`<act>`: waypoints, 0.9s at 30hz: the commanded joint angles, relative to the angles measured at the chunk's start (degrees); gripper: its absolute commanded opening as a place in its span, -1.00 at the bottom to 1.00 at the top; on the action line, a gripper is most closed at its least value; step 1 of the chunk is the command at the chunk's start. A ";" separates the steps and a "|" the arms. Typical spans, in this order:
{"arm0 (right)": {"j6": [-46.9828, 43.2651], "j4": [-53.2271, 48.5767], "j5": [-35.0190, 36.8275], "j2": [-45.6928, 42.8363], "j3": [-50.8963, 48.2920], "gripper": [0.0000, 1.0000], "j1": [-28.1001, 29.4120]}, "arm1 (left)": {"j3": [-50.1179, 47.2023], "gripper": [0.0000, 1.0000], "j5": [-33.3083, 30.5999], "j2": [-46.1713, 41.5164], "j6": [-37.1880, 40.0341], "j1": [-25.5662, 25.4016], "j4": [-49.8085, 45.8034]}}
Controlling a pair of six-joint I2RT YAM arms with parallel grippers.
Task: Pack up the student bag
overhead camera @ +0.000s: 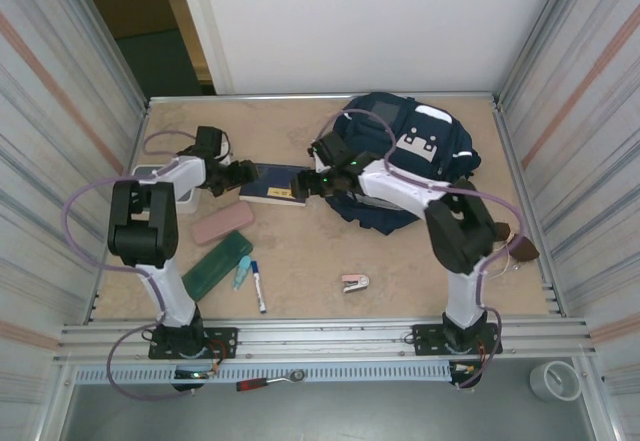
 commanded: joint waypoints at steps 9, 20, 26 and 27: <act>17.37 1.09 5.03 15.05 9.91 0.36 0.67 | -0.54 0.21 11.52 3.20 2.52 0.90 2.37; 18.32 4.64 2.48 15.12 12.59 -0.80 -0.40 | -3.55 -0.06 15.05 2.53 0.99 1.16 6.23; 13.88 6.80 0.46 7.42 11.38 -1.00 -2.35 | -3.88 0.00 14.68 -0.62 -1.02 3.12 7.47; 12.90 6.84 -0.48 5.98 11.51 -1.00 -2.77 | -4.21 0.04 14.64 -1.49 -1.68 3.74 7.92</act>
